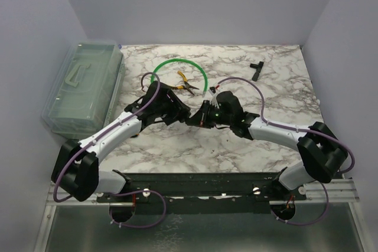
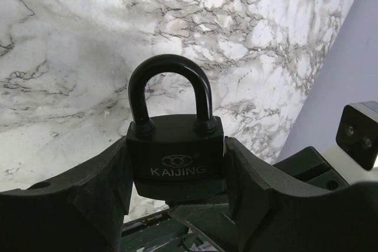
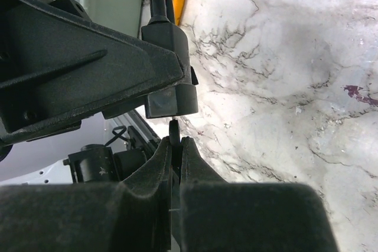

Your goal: Unlock with the key

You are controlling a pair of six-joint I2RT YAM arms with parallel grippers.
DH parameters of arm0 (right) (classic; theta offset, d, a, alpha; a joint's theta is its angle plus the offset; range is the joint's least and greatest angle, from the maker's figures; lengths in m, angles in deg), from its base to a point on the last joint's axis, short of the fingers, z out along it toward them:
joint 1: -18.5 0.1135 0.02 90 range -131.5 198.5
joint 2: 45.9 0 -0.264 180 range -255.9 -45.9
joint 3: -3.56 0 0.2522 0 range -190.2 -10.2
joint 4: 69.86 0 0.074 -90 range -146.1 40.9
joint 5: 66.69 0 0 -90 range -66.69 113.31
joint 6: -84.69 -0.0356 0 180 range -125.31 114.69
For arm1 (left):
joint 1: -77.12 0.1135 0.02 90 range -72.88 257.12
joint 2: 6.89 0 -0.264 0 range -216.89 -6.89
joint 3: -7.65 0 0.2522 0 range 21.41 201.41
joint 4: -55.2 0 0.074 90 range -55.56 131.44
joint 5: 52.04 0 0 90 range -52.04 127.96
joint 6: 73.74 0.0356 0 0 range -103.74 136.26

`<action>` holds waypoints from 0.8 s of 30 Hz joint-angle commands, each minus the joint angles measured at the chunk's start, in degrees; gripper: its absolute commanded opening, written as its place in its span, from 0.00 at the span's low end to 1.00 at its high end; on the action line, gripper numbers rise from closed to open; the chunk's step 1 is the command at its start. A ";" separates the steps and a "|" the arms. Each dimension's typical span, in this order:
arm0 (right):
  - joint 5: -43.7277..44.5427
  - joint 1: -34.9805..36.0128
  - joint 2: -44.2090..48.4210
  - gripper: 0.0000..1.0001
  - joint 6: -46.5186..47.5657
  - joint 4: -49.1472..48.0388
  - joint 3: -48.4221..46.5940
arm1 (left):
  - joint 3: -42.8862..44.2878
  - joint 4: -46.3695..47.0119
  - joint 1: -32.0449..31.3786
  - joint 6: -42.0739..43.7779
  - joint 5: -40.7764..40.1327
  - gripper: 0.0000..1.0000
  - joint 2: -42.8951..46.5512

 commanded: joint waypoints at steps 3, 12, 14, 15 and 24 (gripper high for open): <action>4.34 -0.66 1.52 0.00 -1.52 -7.85 -0.61 | -0.37 5.21 -2.52 0.12 9.42 0.00 5.89; 3.69 -0.72 2.48 0.00 -1.35 -9.87 -0.79 | -2.11 8.31 -2.79 0.36 9.52 0.00 9.41; 3.54 -0.75 2.64 0.00 -1.37 -10.77 -0.78 | -2.57 9.33 -2.82 0.47 9.56 0.00 10.04; 3.36 -0.75 2.76 0.00 -1.43 -11.17 -0.79 | -2.71 9.86 -2.85 0.54 9.62 0.00 10.39; 3.02 -0.80 4.12 0.00 -2.41 -16.10 0.08 | -3.82 12.91 -2.99 0.93 9.74 0.00 13.17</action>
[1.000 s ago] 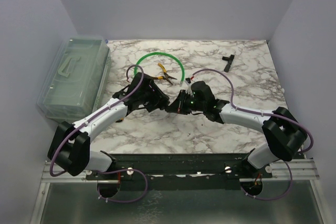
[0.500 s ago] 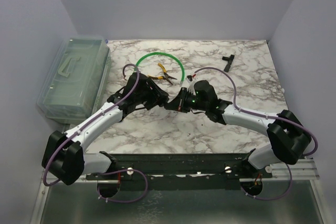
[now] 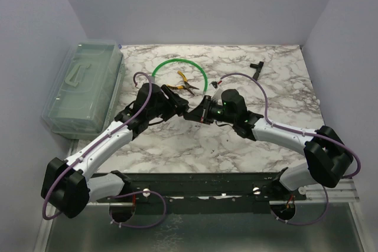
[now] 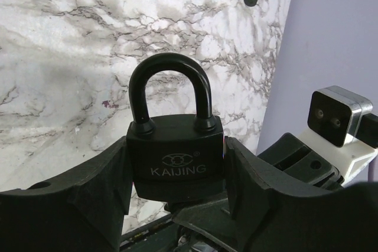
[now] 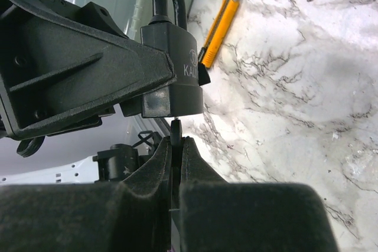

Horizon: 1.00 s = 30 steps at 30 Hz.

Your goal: Unlock with the key

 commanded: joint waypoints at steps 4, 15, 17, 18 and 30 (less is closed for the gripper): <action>3.90 -0.85 0.75 0.00 -3.92 -14.36 1.56 | -1.09 8.18 -3.04 -0.78 11.72 0.00 5.58; -0.11 -1.97 -0.06 0.00 -8.74 -26.11 4.55 | -3.58 11.94 -3.10 0.38 12.62 0.00 10.34; -1.21 -2.34 -0.55 0.00 -9.92 -28.12 4.77 | -4.07 14.10 -3.12 0.60 12.98 0.00 10.96; -1.80 -2.48 -0.78 0.00 -10.50 -29.00 4.88 | -4.31 14.60 -3.12 0.67 13.10 0.00 11.24; -4.25 -3.06 -1.62 0.00 -11.09 -31.49 5.19 | -5.44 16.48 -3.06 0.97 12.90 0.00 12.92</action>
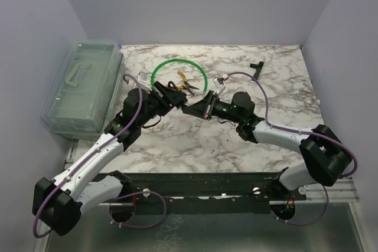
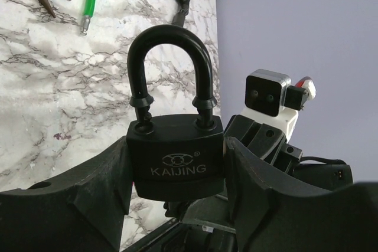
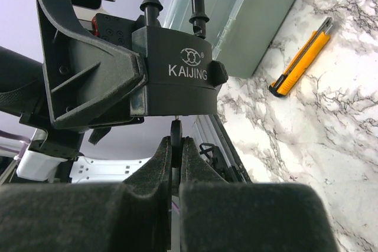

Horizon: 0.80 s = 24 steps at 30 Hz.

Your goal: Unlock with the key

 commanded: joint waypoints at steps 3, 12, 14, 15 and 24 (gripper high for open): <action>2.21 -0.76 -0.96 0.00 0.82 -5.47 -0.59 | -0.76 4.56 -3.12 -1.57 11.86 0.00 2.74; 2.65 -0.85 4.23 0.38 16.88 8.17 -1.29 | 1.28 -3.69 -3.04 -4.25 3.68 0.00 0.74; 3.16 -0.93 6.06 0.45 22.58 12.57 -0.86 | 1.60 -4.23 -3.04 -4.76 2.71 0.00 -0.05; 4.00 -0.94 7.13 0.48 24.31 14.35 -0.37 | 1.72 -4.31 -2.97 -5.11 2.41 0.00 -0.48; 6.88 -0.74 13.08 0.67 30.06 18.05 3.03 | 3.04 -4.02 -2.95 -8.67 1.28 0.00 -4.64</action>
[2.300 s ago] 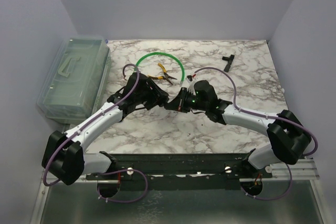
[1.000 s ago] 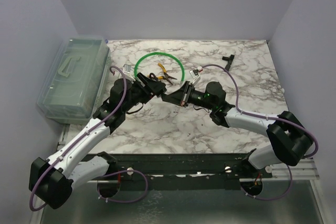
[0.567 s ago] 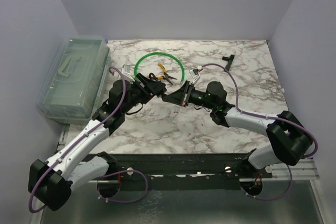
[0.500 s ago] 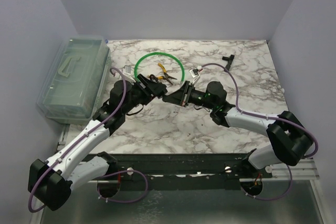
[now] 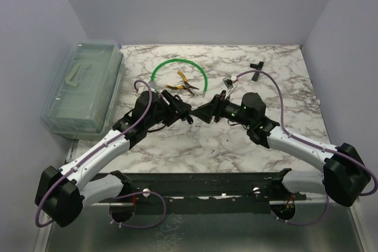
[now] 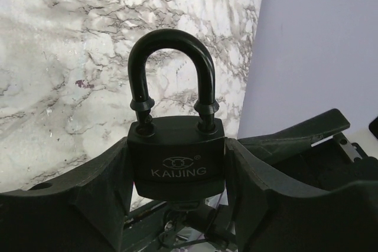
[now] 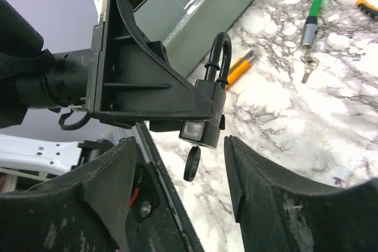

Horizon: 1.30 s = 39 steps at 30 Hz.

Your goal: Unlock with the key

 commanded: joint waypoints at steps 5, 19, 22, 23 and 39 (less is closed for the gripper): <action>3.54 0.55 -1.57 0.69 3.76 -0.30 1.90 | 4.64 2.83 -0.19 -6.00 0.52 0.00 -2.99; 18.28 5.24 -4.69 0.72 0.13 -5.41 2.40 | 4.29 5.64 -0.20 -11.64 -0.40 0.00 -6.23; 22.18 7.01 -6.22 0.72 -0.75 -6.61 2.03 | 4.27 6.43 -0.18 -12.26 0.05 0.00 -6.72; 24.42 7.48 -6.73 0.72 -1.00 -7.04 1.87 | 4.23 6.58 -0.17 -12.47 0.22 0.00 -6.94; 41.66 13.81 -12.42 0.57 2.40 -8.02 -1.83 | 3.60 6.79 -0.17 -13.95 0.63 0.00 -6.88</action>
